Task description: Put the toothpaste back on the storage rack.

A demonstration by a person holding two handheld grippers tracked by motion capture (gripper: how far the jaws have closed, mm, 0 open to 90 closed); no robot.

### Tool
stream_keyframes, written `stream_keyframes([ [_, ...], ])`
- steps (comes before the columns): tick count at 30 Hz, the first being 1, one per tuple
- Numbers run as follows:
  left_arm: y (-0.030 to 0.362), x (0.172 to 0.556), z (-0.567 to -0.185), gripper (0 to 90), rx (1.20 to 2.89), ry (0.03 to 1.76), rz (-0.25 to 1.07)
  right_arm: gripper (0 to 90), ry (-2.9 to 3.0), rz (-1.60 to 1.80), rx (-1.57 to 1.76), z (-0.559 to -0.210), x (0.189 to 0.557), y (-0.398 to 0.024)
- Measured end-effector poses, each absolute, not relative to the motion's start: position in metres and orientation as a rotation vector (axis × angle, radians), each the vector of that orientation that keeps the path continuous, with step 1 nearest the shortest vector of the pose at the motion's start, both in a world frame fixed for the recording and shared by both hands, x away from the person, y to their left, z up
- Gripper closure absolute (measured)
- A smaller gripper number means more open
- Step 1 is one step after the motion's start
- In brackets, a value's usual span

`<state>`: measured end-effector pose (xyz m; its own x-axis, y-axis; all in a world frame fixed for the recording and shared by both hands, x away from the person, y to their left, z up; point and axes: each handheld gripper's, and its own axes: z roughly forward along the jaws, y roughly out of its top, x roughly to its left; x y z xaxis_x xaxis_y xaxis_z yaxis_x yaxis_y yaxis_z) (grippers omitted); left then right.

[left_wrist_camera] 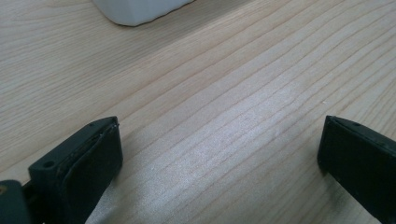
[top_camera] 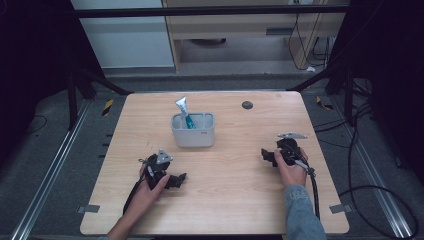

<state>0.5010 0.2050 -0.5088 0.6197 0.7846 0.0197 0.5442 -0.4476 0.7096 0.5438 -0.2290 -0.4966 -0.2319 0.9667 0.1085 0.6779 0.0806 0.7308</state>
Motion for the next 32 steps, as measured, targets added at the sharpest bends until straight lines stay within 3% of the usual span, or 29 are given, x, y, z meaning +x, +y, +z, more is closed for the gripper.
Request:
stream_keyframes([
  [32,0.205,0.501,-0.509,0.0,2.165,1.038,0.457,0.3,1.913,0.822,1.610,-0.512,0.544,-0.218],
])
